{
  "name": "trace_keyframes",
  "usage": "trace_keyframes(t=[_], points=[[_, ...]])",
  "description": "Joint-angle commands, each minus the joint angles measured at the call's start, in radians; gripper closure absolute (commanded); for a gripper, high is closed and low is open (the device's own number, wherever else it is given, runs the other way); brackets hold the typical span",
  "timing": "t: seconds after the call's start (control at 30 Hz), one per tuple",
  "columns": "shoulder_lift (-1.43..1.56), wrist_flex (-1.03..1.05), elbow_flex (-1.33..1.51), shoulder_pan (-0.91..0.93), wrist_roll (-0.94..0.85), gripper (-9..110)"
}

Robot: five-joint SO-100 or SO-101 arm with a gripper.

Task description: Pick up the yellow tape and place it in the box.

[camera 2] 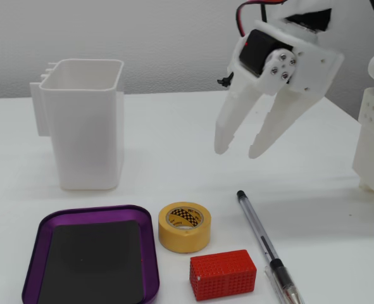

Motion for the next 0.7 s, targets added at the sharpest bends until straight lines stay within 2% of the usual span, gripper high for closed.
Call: trace_keyframes(t=[0.0,0.2,0.67], points=[[-0.186,0.035,-0.149,-0.075,-0.006,88],[-0.305,-0.020,-0.193,-0.149,0.029,88],[-0.457,-0.198,-0.176,-0.138,0.054,88]])
